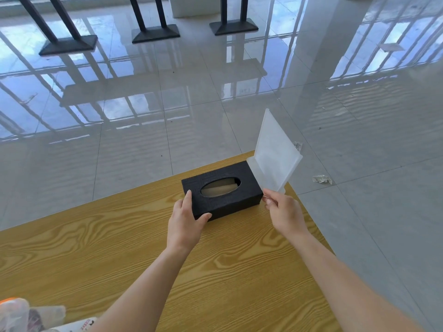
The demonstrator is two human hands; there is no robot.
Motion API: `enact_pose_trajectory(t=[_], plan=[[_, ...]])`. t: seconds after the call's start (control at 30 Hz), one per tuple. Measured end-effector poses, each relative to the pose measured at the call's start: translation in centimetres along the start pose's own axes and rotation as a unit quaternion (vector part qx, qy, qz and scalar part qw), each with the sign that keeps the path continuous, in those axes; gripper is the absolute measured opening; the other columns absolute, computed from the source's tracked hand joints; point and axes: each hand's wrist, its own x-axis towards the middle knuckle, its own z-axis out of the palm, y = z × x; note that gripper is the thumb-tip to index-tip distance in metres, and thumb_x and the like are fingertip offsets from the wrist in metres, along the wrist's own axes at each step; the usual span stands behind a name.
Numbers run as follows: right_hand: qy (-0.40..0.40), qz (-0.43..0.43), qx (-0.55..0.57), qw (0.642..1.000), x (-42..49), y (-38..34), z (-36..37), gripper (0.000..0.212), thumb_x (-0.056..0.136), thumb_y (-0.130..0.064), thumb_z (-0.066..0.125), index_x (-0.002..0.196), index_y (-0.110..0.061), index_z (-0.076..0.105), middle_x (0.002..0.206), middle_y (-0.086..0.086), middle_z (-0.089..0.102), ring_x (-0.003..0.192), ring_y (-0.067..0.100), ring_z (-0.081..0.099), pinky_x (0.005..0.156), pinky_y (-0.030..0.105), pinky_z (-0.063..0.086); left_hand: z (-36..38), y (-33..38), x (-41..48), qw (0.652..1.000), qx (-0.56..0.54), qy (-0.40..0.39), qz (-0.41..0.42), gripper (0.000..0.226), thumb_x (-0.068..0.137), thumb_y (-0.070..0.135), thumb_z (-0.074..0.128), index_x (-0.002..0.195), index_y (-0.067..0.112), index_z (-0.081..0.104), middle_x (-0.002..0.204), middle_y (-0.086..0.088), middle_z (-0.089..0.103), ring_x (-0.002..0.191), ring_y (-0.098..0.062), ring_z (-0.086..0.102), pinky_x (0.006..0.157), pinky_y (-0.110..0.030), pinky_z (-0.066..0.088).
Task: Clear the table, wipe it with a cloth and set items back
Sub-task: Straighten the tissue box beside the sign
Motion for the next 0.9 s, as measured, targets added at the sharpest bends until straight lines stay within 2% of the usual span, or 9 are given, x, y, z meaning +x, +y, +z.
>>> enact_pose_trajectory(t=[0.1, 0.2, 0.33, 0.47, 0.57, 0.7, 0.83, 0.9], plan=[[-0.002, 0.0, -0.005, 1.0, 0.3, -0.2, 0.1, 0.038, 0.101, -0.014, 0.048, 0.139, -0.018, 0.053, 0.13, 0.004, 0.064, 0.115, 0.019, 0.063, 0.095, 0.031, 0.054, -0.1, 0.1, 0.1, 1.0, 0.007, -0.001, -0.002, 0.086, 0.088, 0.037, 0.071, 0.155, 0.017, 0.021, 0.142, -0.006, 0.046, 0.126, -0.021, 0.047, 0.096, -0.027, 0.039], [0.001, 0.002, -0.007, 1.0, 0.4, -0.4, 0.0, 0.036, 0.101, -0.013, 0.048, 0.136, -0.017, 0.056, 0.124, 0.004, 0.067, 0.107, 0.019, 0.066, 0.086, 0.025, 0.055, -0.1, 0.2, 0.2, 1.0, 0.008, -0.001, -0.003, 0.086, 0.088, 0.036, 0.071, 0.155, 0.017, 0.02, 0.141, -0.006, 0.046, 0.126, -0.021, 0.047, 0.097, -0.029, 0.04], [0.001, 0.009, 0.006, 1.0, 0.2, -0.7, -0.3, 0.03, 0.101, -0.009, 0.047, 0.125, -0.013, 0.064, 0.112, 0.008, 0.071, 0.097, 0.019, 0.068, 0.083, 0.032, 0.059, -0.1, 0.2, 0.2, 1.0, 0.008, -0.003, -0.005, 0.086, 0.088, 0.036, 0.071, 0.155, 0.018, 0.021, 0.141, -0.005, 0.046, 0.127, -0.021, 0.047, 0.099, -0.03, 0.04], [-0.006, 0.009, 0.009, 1.0, 0.2, -0.7, -0.4, 0.035, 0.101, -0.009, 0.047, 0.134, -0.016, 0.058, 0.121, 0.002, 0.068, 0.101, 0.014, 0.067, 0.071, 0.013, 0.051, -0.2, 0.1, 0.1, 1.0, 0.009, -0.004, -0.004, 0.086, 0.088, 0.036, 0.071, 0.155, 0.018, 0.02, 0.143, -0.006, 0.046, 0.129, -0.021, 0.046, 0.102, -0.033, 0.041], [-0.009, 0.012, 0.01, 1.0, 0.2, -0.9, -0.5, 0.034, 0.101, -0.01, 0.048, 0.133, -0.016, 0.059, 0.121, 0.002, 0.068, 0.103, 0.014, 0.066, 0.073, 0.012, 0.049, -0.2, 0.2, 0.0, 1.0, 0.008, -0.004, -0.003, 0.085, 0.088, 0.035, 0.071, 0.155, 0.018, 0.021, 0.143, -0.006, 0.046, 0.129, -0.022, 0.046, 0.103, -0.034, 0.041], [-0.009, 0.008, 0.0, 1.0, -0.1, -1.3, -0.6, 0.032, 0.101, -0.009, 0.047, 0.13, -0.015, 0.061, 0.118, 0.004, 0.069, 0.101, 0.016, 0.067, 0.069, 0.012, 0.048, -0.4, 0.3, -0.1, 1.0, 0.007, -0.01, -0.004, 0.085, 0.089, 0.036, 0.07, 0.155, 0.019, 0.02, 0.145, -0.006, 0.044, 0.13, -0.022, 0.045, 0.102, -0.032, 0.039], [-0.011, 0.013, -0.02, 1.0, 0.0, -1.6, -0.8, 0.036, 0.101, -0.011, 0.047, 0.136, -0.015, 0.057, 0.126, 0.004, 0.066, 0.113, 0.018, 0.063, 0.082, 0.013, 0.044, -0.8, 0.6, -0.1, 1.0, 0.008, -0.016, -0.004, 0.083, 0.09, 0.04, 0.067, 0.155, 0.02, 0.019, 0.149, -0.006, 0.04, 0.133, -0.022, 0.043, 0.102, -0.032, 0.039], [-0.013, 0.012, -0.031, 0.999, -0.1, -2.0, -0.9, 0.036, 0.101, -0.011, 0.047, 0.136, -0.014, 0.056, 0.126, 0.005, 0.066, 0.115, 0.017, 0.06, 0.083, 0.012, 0.042, -1.0, 0.7, -0.2, 1.0, 0.016, -0.017, -0.003, 0.081, 0.091, 0.042, 0.064, 0.155, 0.021, 0.018, 0.151, -0.006, 0.038, 0.133, -0.022, 0.043, 0.099, -0.031, 0.039]])
